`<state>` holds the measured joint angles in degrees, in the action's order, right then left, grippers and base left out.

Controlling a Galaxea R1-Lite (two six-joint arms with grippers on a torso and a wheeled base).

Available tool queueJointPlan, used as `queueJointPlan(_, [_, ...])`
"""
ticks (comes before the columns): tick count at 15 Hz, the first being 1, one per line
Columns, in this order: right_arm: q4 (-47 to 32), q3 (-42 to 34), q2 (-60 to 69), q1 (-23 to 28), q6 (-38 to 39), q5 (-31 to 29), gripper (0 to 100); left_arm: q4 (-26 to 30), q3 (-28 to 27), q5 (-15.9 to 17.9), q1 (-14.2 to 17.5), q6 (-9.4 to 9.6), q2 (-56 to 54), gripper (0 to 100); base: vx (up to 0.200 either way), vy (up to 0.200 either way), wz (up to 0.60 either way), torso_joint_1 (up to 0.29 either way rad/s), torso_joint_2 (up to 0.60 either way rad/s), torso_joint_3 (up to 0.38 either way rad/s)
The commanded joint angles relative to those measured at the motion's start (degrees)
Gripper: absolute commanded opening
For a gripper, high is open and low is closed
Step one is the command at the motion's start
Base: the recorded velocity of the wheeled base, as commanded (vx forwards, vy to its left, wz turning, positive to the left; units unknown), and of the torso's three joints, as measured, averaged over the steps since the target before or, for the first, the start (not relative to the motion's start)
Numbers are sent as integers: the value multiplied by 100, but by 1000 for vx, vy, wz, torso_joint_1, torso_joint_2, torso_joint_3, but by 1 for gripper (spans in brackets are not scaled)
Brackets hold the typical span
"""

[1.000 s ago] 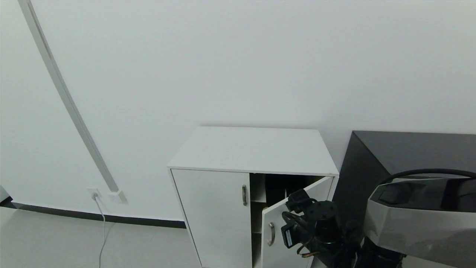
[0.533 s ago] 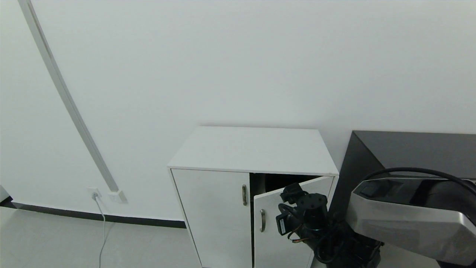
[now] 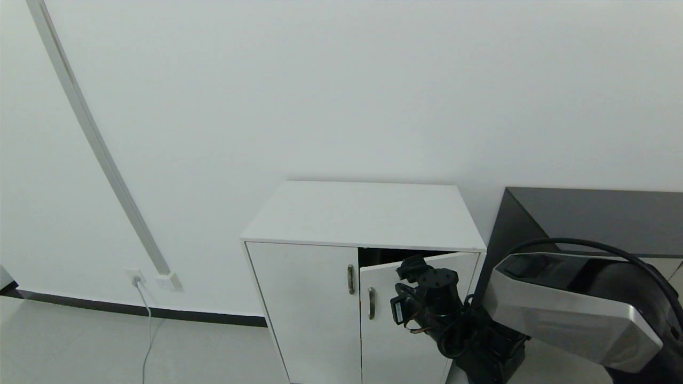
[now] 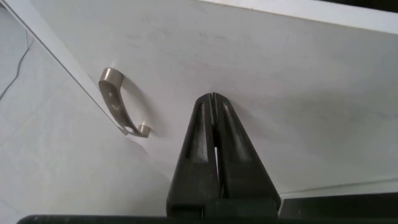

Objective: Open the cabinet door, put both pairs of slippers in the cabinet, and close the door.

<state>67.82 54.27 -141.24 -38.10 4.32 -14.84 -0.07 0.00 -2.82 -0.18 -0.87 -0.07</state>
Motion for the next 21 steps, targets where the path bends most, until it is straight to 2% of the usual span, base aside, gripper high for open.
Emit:
queueJointPlan(1, [-58,171,-88,21,-1,-2,0,-1,0,0,1,-1,7,0,0,0,0,0,0,0])
queueJointPlan(21, [-348,831,-185,224,-142,-2,0,-1,0,9,1,-1,7,0,0,0,0,0,0,0])
